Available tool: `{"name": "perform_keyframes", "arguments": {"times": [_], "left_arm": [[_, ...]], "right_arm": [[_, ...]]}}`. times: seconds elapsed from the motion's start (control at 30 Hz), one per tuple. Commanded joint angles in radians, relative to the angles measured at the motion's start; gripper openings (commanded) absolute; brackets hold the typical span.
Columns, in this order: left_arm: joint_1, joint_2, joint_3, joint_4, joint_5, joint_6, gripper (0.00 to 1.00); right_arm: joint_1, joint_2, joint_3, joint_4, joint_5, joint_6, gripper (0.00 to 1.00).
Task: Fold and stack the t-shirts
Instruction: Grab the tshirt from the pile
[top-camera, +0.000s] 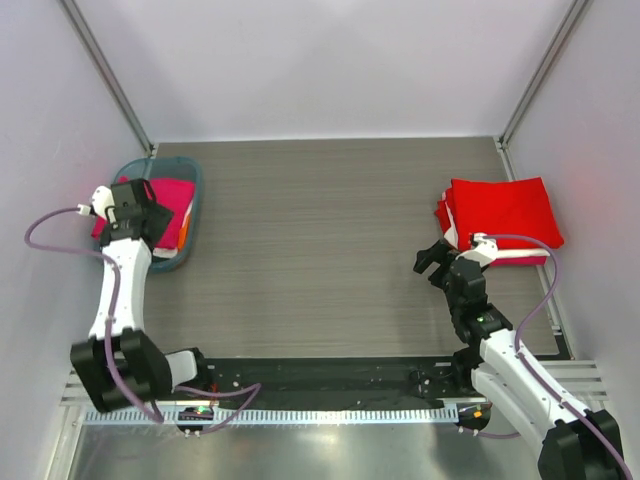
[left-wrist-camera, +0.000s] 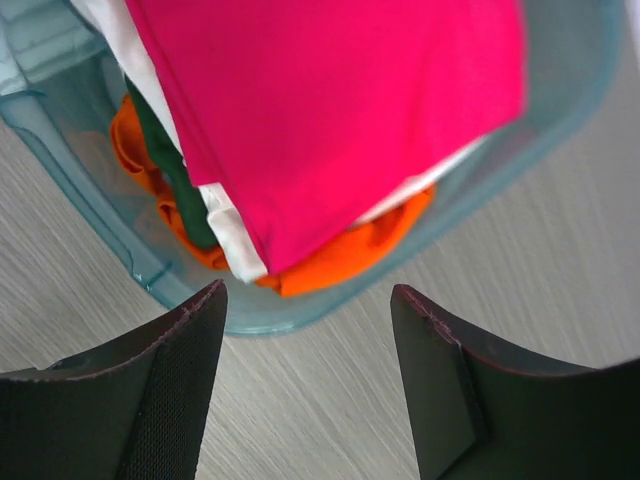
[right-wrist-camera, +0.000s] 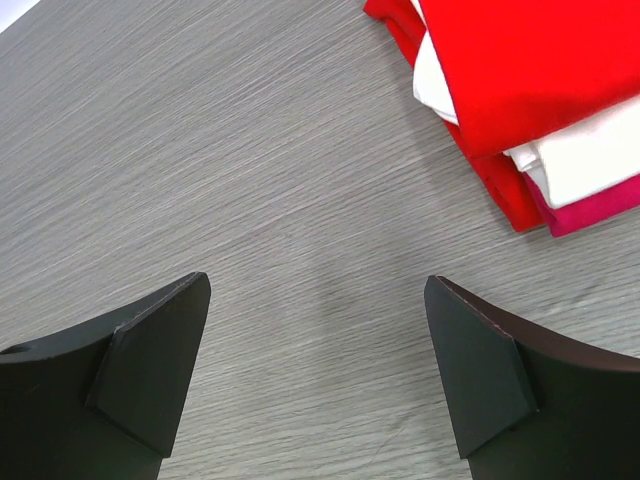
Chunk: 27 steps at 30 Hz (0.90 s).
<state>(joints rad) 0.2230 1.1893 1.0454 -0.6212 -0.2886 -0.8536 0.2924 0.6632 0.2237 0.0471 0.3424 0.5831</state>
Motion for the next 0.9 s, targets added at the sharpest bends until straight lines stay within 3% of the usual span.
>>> {"name": "perform_keyframes", "arguments": {"times": [0.0, 0.17, 0.4, 0.53, 0.57, 0.67, 0.87], "left_arm": [[0.055, 0.120, 0.100, -0.040, 0.072, -0.022, 0.67], [0.064, 0.309, 0.195, -0.098, 0.009, -0.110, 0.70], [0.087, 0.469, 0.255, -0.135, 0.046, -0.159, 0.63], [0.101, 0.500, 0.260, -0.133, 0.062, -0.160, 0.43], [0.102, 0.501, 0.263, -0.133, 0.054, -0.142, 0.28], [0.108, 0.480, 0.304, -0.178, 0.048, -0.105, 0.01], [0.108, 0.239, 0.309, -0.183, 0.039, -0.073, 0.00]], "right_arm": [[0.001, -0.005, 0.009, 0.028, 0.030, 0.015, 0.94], [0.001, -0.004, 0.009, 0.028, 0.029, 0.015, 0.94], [0.001, 0.001, 0.012, 0.023, 0.043, 0.020, 0.94], [0.001, 0.004, 0.012, 0.025, 0.040, 0.021, 0.94], [0.001, 0.006, 0.012, 0.023, 0.040, 0.021, 0.94], [0.001, 0.006, 0.012, 0.023, 0.043, 0.021, 0.94], [0.001, 0.007, 0.014, 0.022, 0.052, 0.027, 0.95]]}}
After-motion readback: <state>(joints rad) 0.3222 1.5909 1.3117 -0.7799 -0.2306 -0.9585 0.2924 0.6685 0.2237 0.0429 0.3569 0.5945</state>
